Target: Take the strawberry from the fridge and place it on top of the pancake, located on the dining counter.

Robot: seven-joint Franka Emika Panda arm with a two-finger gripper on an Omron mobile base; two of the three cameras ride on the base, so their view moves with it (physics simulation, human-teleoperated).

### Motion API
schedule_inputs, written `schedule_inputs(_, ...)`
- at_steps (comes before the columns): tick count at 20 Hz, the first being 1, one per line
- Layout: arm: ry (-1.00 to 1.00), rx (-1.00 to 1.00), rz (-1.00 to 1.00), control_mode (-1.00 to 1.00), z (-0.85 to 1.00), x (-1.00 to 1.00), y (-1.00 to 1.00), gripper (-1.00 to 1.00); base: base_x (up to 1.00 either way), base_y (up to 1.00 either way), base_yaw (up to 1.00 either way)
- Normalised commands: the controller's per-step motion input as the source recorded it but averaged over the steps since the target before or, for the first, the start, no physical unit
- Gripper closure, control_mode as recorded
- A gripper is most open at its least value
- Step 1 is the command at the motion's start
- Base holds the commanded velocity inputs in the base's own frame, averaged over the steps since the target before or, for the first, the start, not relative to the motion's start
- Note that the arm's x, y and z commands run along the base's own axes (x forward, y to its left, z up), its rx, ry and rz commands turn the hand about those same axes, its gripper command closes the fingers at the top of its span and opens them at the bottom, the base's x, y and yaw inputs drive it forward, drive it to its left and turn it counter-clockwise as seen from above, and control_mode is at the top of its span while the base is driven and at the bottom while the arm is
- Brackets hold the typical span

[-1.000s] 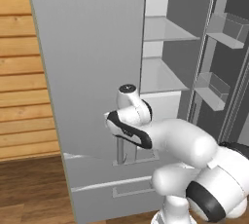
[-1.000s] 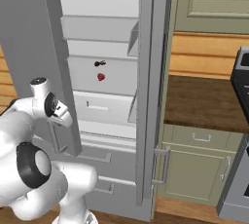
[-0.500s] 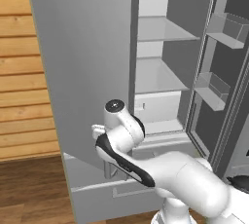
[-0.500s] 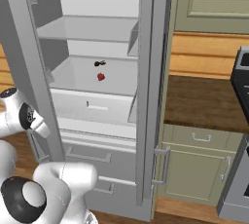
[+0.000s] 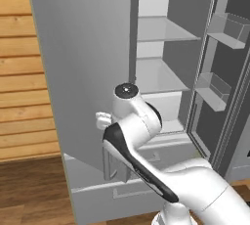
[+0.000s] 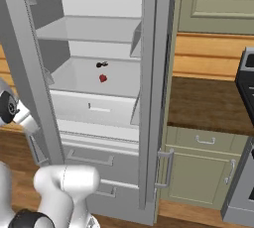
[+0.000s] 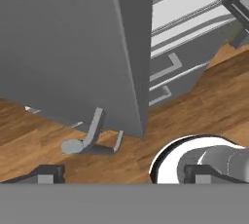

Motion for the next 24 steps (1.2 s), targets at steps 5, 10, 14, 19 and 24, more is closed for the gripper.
schedule_inputs(5, 0.00, 0.25, 0.00, -1.00, 0.46, -0.93, -0.92, -1.00, 0.00, 0.00, 0.00)
schedule_inputs(10, 0.00, 0.22, 0.00, -1.00, 0.32, -0.26, -0.97, -1.00, 0.00, 0.00, 0.00)
schedule_inputs(14, 0.00, 0.25, 0.02, -1.00, 0.29, 0.28, -0.62, -1.00, 0.00, 0.00, 0.00)
schedule_inputs(19, -0.01, 0.35, 0.06, -1.00, 0.25, 0.77, -0.06, -1.00, 0.00, 0.00, 0.00)
schedule_inputs(24, 0.00, 0.32, 0.12, -1.00, 0.03, 0.82, 0.14, -1.00, 0.00, 0.00, 0.00)
